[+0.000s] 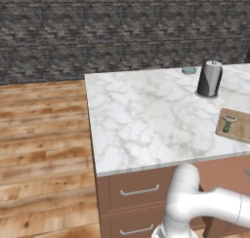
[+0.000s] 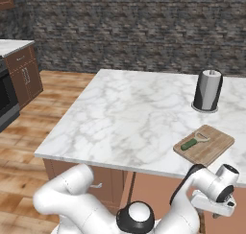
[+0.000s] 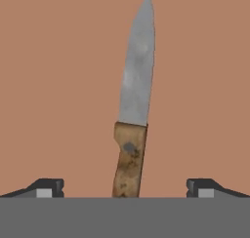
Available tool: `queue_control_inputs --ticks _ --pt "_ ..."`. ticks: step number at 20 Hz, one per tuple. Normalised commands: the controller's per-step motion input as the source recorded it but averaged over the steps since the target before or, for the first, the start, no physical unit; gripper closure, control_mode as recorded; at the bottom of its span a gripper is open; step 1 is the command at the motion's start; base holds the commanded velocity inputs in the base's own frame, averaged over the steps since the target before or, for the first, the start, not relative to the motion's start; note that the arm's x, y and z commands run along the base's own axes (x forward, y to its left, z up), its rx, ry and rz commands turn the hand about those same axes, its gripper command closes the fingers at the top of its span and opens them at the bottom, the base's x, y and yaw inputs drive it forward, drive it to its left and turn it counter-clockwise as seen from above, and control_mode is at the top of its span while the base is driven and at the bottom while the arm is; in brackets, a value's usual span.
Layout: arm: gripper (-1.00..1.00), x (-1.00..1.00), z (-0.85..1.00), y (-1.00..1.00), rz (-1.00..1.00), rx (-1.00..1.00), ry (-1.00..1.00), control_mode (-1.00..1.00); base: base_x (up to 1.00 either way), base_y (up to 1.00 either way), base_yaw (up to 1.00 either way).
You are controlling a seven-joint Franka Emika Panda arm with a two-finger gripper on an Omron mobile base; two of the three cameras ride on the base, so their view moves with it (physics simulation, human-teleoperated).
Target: Open the drawer on the right and place the cutting tools on the cutting board.
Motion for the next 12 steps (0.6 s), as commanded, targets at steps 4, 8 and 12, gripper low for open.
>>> queue_control_inputs --ticks 4,8,12 --pt "-1.00 0.00 0.00 0.18 0.09 0.00 -0.01 -1.00 0.00 0.00 0.00" --pt "-1.00 0.00 -0.05 0.00 0.00 0.00 0.00 -1.00 0.00 0.00 0.00" --pt "-1.00 0.00 -0.19 0.00 0.00 0.00 0.00 -1.00 0.00 0.00 0.00"
